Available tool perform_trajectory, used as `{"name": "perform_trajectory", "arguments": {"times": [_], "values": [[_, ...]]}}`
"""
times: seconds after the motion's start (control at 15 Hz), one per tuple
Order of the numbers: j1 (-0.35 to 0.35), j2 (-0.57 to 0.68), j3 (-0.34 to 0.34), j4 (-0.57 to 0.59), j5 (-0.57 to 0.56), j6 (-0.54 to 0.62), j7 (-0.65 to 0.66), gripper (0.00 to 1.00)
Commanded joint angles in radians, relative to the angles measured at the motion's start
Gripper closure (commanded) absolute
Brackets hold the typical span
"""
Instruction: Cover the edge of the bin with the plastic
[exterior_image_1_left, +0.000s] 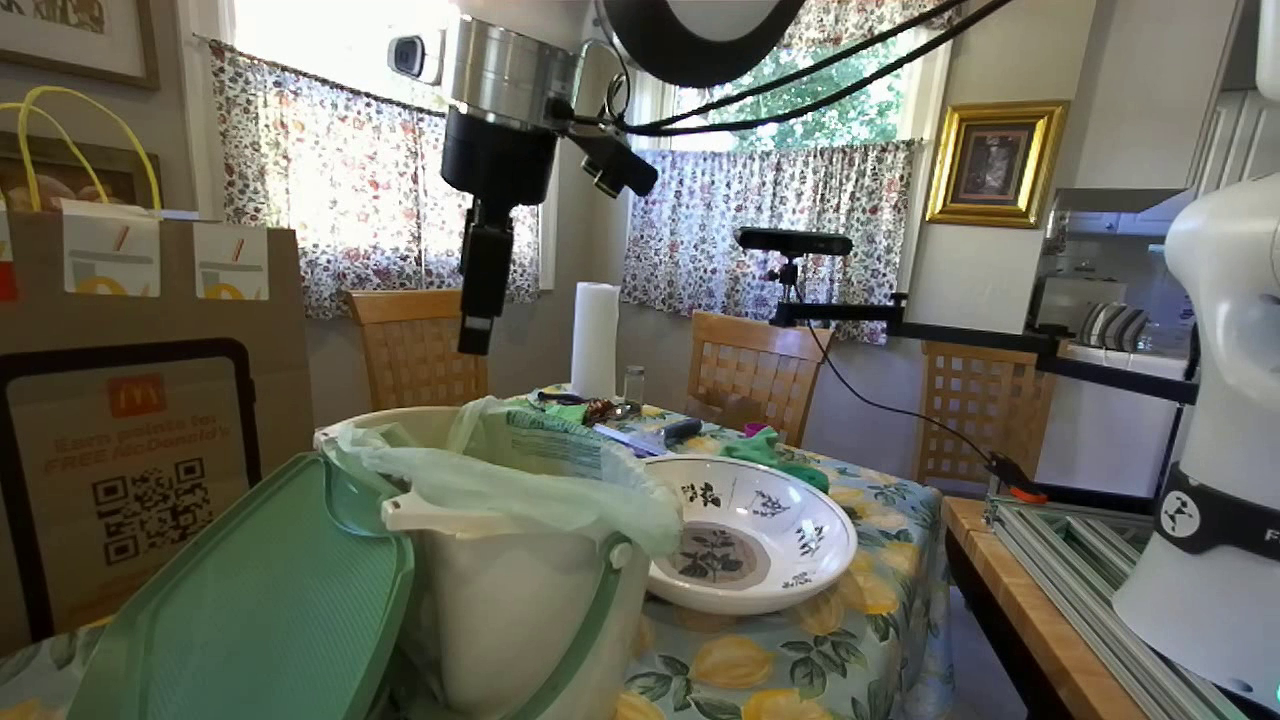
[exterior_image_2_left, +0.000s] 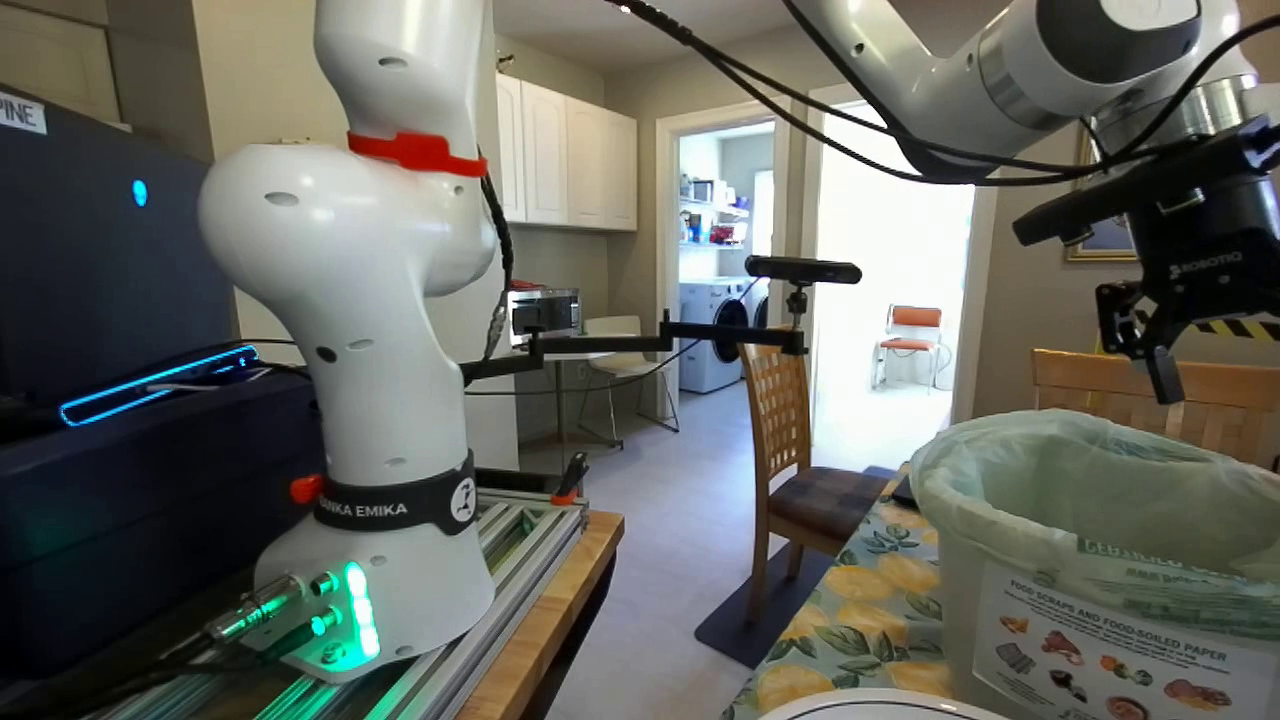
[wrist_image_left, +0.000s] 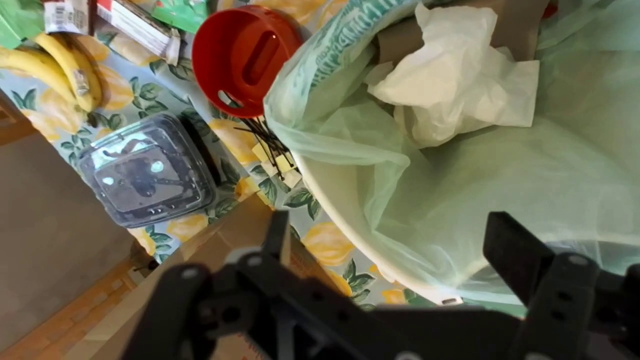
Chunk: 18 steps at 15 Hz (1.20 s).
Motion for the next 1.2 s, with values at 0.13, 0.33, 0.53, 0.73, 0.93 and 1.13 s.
{"name": "perform_trajectory", "arguments": {"times": [0.13,0.33,0.53,0.73,0.93,1.13], "values": [[0.032,0.03,-0.041,0.03,-0.064,0.028,-0.001,0.0],[0.033,0.033,-0.046,0.032,-0.066,0.034,0.001,0.0],[0.034,0.033,-0.046,0.032,-0.066,0.034,0.001,0.0],[0.034,0.033,-0.046,0.032,-0.066,0.034,0.001,0.0],[0.038,0.078,-0.042,0.064,-0.061,-0.007,-0.028,0.0],[0.044,0.1,-0.046,0.07,-0.074,-0.011,-0.017,0.0]]}}
